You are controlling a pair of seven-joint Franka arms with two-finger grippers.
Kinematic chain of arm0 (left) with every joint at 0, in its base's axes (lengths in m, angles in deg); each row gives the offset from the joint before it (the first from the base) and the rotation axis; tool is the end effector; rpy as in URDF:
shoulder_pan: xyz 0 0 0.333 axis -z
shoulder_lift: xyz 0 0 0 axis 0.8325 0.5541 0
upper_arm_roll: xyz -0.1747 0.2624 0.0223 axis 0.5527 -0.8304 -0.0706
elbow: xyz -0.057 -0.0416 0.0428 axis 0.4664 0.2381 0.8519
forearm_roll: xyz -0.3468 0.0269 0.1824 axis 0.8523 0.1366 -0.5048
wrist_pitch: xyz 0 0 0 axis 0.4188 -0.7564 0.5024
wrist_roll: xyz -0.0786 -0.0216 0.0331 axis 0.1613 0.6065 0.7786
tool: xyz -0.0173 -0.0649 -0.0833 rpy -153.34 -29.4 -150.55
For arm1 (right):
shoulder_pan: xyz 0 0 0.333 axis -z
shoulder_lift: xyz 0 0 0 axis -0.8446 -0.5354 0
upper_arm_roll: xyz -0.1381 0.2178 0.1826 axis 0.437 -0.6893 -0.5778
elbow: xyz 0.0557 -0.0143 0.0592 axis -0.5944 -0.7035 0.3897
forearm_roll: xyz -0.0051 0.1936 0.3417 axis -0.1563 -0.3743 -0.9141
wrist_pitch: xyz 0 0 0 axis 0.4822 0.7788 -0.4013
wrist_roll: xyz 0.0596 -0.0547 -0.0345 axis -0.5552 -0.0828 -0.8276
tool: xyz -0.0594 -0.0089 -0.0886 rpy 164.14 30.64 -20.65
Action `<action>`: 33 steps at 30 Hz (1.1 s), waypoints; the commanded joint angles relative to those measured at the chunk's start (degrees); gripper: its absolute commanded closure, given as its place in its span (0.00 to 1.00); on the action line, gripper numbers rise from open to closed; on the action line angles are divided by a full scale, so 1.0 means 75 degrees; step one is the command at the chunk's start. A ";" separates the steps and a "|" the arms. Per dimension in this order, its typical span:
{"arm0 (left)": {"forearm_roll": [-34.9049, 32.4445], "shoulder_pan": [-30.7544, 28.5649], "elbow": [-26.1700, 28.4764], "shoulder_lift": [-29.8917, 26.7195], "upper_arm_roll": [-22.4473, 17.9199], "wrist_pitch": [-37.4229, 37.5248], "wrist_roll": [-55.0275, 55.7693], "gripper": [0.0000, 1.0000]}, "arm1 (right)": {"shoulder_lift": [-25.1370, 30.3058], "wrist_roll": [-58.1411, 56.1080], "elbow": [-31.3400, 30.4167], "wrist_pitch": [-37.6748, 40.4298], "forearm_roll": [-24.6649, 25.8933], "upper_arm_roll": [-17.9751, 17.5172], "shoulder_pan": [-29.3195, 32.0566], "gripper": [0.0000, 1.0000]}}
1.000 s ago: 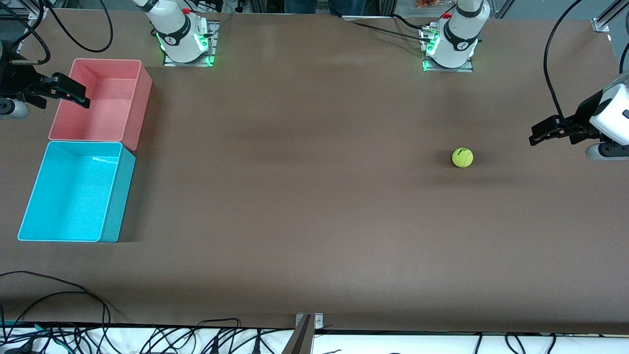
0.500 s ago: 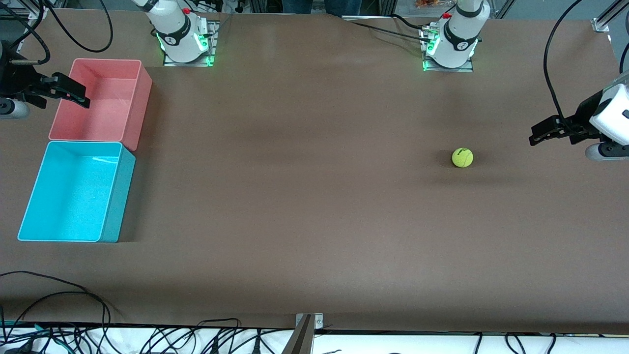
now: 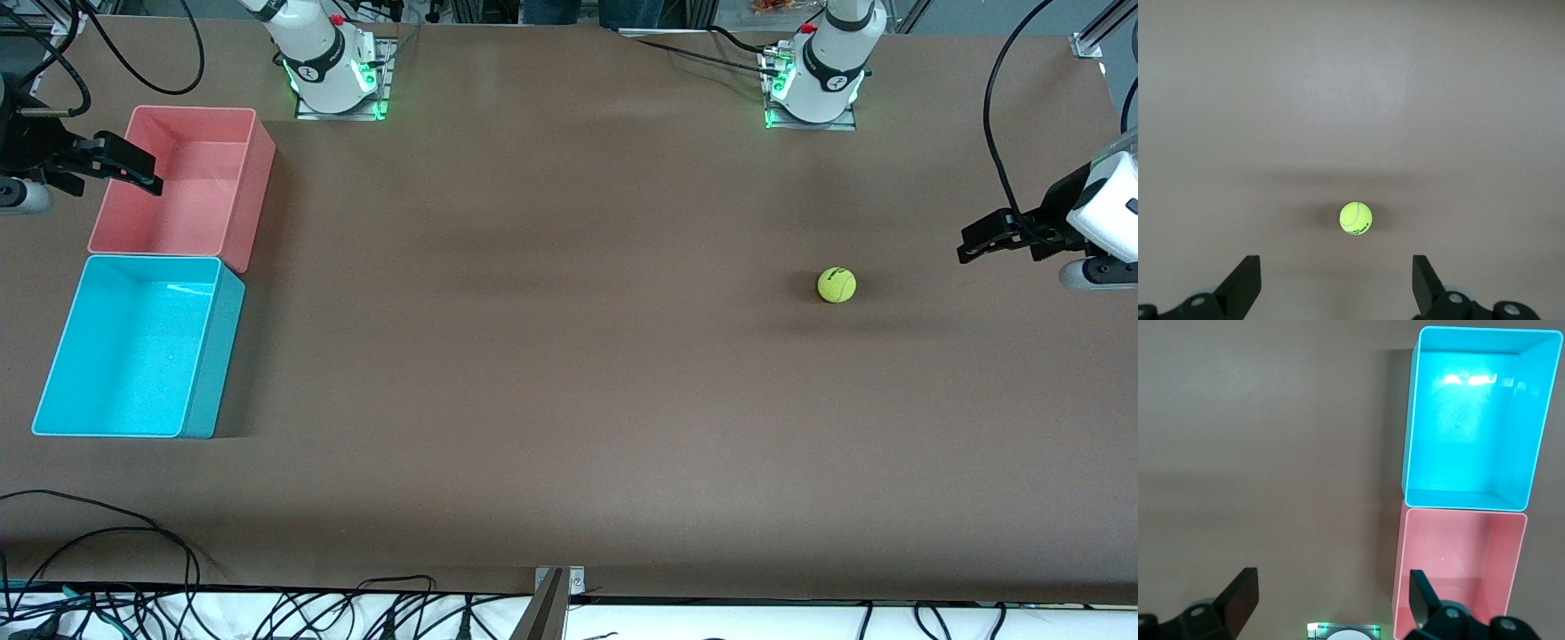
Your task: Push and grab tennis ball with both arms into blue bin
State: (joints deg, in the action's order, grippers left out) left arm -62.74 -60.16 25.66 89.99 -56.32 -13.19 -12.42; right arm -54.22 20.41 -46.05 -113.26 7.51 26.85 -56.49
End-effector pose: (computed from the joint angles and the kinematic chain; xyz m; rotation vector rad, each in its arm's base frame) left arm 0.5770 0.0139 0.5688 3.1196 0.1031 -0.0898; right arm 0.5408 0.0055 0.6194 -3.1336 -0.0277 0.1498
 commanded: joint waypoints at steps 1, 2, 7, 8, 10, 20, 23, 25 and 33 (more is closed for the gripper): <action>0.0038 -0.0008 -0.0181 0.0048 -0.0007 0.0116 -0.0122 0.00 | 0.0053 -0.0007 0.0070 0.0131 -0.0071 0.0012 0.0000 0.00; 0.0038 -0.0008 -0.0181 0.0048 0.0005 0.0116 -0.0122 0.00 | 0.0053 -0.0007 0.0070 0.0131 -0.0071 0.0012 0.0000 0.00; 0.0038 -0.0032 -0.0193 0.0048 -0.0007 0.0105 -0.0133 0.00 | 0.0053 -0.0007 0.0070 0.0131 -0.0071 0.0012 0.0000 0.00; 0.0038 -0.0032 -0.0193 0.0048 -0.0007 0.0105 -0.0145 0.00 | 0.0053 -0.0007 0.0070 0.0131 -0.0071 0.0012 0.0000 0.00; 0.0038 -0.0032 -0.0193 0.0048 -0.0007 0.0105 -0.0145 0.00 | 0.0053 -0.0007 0.0070 0.0131 -0.0071 0.0012 0.0000 0.00; 0.0108 -0.0043 -0.0275 0.0236 -0.0030 0.0070 -0.0075 0.00 | 0.0053 -0.0007 0.0082 0.0096 -0.0071 0.0023 0.0000 0.00; 0.0073 -0.0043 -0.0299 0.0259 -0.0030 0.0070 -0.0052 0.00 | 0.0053 -0.0007 0.0082 0.0072 -0.0047 0.0012 0.0000 0.00; 0.0073 -0.0043 -0.0299 0.0341 -0.0030 0.0070 -0.0051 0.00 | 0.0053 -0.0007 0.0070 0.0107 -0.0070 0.0023 0.0000 0.00; 0.0038 -0.0043 -0.0310 0.0505 -0.0042 0.0093 0.0113 1.00 | 0.0041 -0.0007 0.0082 0.0072 -0.0059 0.0012 0.0000 0.00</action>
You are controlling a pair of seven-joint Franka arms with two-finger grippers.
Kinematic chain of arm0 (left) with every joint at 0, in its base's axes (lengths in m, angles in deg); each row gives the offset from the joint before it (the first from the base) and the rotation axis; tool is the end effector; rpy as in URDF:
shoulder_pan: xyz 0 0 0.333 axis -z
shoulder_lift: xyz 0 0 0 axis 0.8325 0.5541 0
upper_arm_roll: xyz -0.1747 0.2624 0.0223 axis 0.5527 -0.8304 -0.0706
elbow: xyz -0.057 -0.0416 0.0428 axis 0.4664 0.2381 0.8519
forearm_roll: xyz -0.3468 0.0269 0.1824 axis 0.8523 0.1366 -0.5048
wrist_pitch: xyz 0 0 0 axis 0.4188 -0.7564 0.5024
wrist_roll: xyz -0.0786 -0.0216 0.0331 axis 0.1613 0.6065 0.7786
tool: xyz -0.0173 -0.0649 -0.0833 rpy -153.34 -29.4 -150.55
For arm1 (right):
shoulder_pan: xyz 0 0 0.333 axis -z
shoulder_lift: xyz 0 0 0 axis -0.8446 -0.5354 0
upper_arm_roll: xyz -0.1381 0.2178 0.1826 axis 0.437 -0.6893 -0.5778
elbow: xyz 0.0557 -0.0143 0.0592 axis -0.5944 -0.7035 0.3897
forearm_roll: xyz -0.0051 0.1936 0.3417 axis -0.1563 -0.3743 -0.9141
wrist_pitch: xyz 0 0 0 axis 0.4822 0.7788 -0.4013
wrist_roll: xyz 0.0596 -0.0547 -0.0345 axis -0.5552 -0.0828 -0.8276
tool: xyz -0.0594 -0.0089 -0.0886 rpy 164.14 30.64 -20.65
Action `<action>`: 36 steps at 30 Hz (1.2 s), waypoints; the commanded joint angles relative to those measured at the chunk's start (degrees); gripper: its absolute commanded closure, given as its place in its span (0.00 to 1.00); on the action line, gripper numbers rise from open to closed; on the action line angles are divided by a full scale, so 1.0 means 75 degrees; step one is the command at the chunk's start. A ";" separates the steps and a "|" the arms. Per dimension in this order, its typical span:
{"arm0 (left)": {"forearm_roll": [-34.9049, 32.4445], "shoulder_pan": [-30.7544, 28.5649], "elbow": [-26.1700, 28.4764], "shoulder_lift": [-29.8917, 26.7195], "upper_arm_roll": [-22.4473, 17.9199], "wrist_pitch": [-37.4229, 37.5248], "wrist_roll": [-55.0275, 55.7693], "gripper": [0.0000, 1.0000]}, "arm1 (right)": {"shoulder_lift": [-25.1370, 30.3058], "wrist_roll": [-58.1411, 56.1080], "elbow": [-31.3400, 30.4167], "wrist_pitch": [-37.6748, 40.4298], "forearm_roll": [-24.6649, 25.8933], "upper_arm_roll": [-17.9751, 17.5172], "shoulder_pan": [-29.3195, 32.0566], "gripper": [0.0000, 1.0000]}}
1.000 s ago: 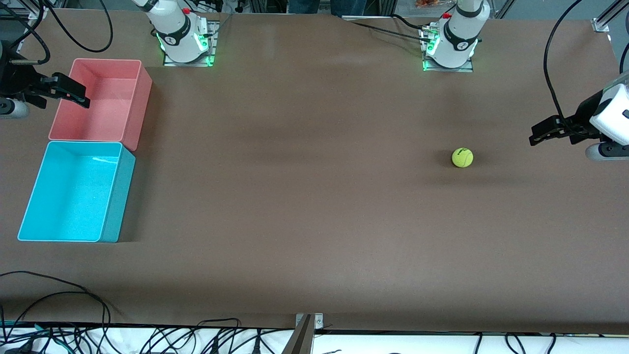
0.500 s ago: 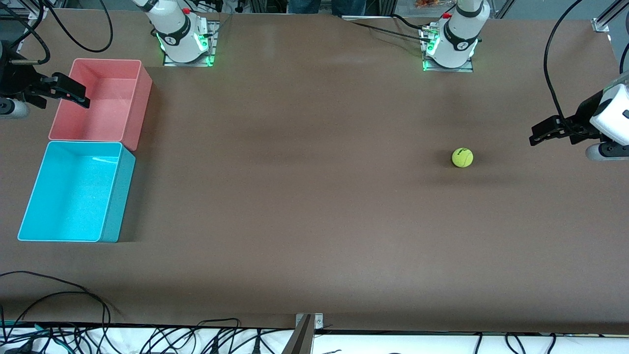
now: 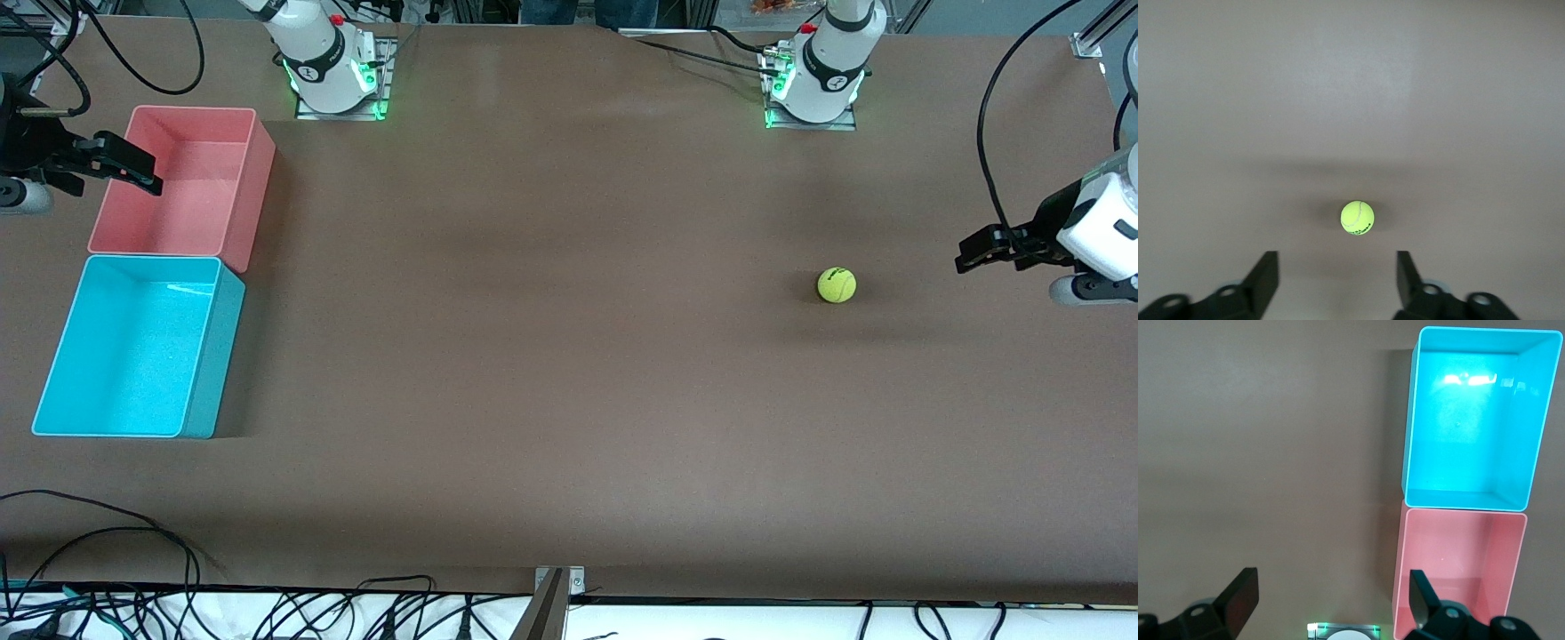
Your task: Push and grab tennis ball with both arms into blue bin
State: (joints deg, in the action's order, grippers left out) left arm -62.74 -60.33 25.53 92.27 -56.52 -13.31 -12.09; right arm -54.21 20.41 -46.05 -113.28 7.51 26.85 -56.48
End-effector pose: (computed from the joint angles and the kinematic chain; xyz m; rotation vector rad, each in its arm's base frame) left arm 0.5863 0.0182 0.5469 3.1158 0.1226 -0.1450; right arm 0.5408 0.0054 0.6195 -3.1336 -0.0274 0.1489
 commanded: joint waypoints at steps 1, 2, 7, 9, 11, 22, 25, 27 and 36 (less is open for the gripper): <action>0.0038 -0.0020 -0.0282 0.0212 -0.0015 0.0109 0.0080 1.00 | 0.0039 -0.0007 0.0082 0.0076 -0.0059 0.0011 0.0000 0.00; 0.0038 -0.0020 -0.0282 0.0212 -0.0015 0.0121 0.0103 1.00 | 0.0039 -0.0007 0.0082 0.0076 -0.0059 0.0011 0.0000 0.00; 0.0049 -0.0031 -0.0282 0.0212 -0.0015 0.0133 0.1189 1.00 | 0.0039 -0.0007 0.0082 0.0064 -0.0059 0.0011 0.0000 0.00; 0.0096 -0.0067 -0.0258 0.0200 -0.0015 0.0145 0.2091 1.00 | 0.0039 -0.0007 0.0082 0.0064 -0.0059 0.0011 0.0000 0.00; 0.0120 -0.0207 -0.0153 0.0200 -0.0003 0.0238 0.3442 1.00 | 0.0039 -0.0007 0.0082 0.0064 -0.0059 0.0011 0.0000 0.00; 0.0167 -0.0769 -0.0059 0.0212 -0.0003 0.0227 0.5374 1.00 | 0.0039 -0.0019 0.0082 0.0064 -0.0059 0.0011 0.0000 0.00; 0.0167 -0.0922 0.0198 0.0212 -0.0003 0.0122 0.6194 1.00 | 0.0039 -0.0019 0.0082 0.0052 -0.0047 0.0023 0.0000 0.00; 0.0155 -0.0922 0.0432 0.0223 -0.0003 -0.0147 0.6908 1.00 | 0.0028 -0.0019 0.0082 0.0052 -0.0047 0.0023 0.0000 0.00; 0.0026 -0.0980 0.2189 0.0118 0.0008 -0.1752 0.8786 1.00 | 0.0028 -0.0007 0.0093 0.0005 -0.0035 -0.0001 0.0000 0.00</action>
State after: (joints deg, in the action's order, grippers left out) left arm -62.72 -67.17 35.04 94.23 -56.79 -21.44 47.77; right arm -54.20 20.41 -46.05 -113.40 7.52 26.86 -56.47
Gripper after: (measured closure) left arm 0.991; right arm 0.000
